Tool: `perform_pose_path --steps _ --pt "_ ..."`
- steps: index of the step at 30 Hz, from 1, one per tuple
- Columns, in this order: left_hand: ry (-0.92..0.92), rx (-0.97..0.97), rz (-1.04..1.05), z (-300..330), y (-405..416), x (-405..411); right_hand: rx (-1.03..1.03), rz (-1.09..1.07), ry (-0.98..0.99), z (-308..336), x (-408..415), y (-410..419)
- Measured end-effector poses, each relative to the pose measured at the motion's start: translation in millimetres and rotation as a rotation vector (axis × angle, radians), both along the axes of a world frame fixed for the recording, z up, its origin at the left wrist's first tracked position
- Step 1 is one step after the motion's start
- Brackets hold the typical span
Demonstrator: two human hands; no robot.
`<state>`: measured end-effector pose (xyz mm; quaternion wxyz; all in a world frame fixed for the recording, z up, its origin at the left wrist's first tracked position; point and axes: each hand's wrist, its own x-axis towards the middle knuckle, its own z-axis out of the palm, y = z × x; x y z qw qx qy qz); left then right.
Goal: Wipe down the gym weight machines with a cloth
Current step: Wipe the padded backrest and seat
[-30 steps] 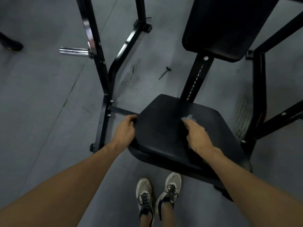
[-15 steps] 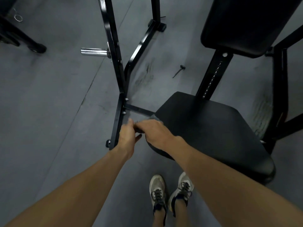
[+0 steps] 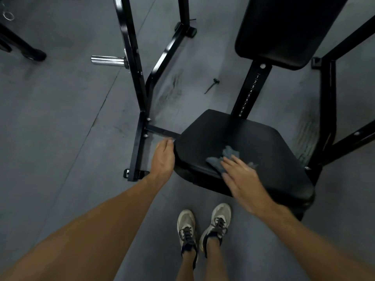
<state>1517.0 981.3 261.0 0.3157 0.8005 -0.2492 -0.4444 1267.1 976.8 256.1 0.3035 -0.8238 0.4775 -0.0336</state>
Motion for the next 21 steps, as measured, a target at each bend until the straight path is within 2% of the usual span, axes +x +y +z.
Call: perform_pose_path --steps 2,6,9,13,18,21 --pt "0.001 -0.017 -0.006 -3.0 -1.5 -2.4 -0.078 -0.026 -0.015 -5.5 54.6 5.9" --pt "-0.028 -0.021 -0.041 -9.5 0.6 -6.5 -0.05 0.133 0.004 -3.4 123.6 18.2" --pt "-0.053 -0.036 -0.111 -11.9 -2.1 -10.7 -0.202 0.317 0.006 -12.1 92.5 17.1" --pt "-0.187 -0.055 -0.322 -6.3 -14.5 -30.1 -0.224 0.515 0.047 -12.8 -18.8 9.6" --pt "-0.279 -0.075 -0.595 -3.3 -27.8 -70.7 -0.082 0.359 0.104 0.5 -117.9 6.2" --pt "-0.314 -0.062 -0.669 -5.4 -30.8 -78.9 -0.091 0.153 0.15 4.5 -94.6 15.3"
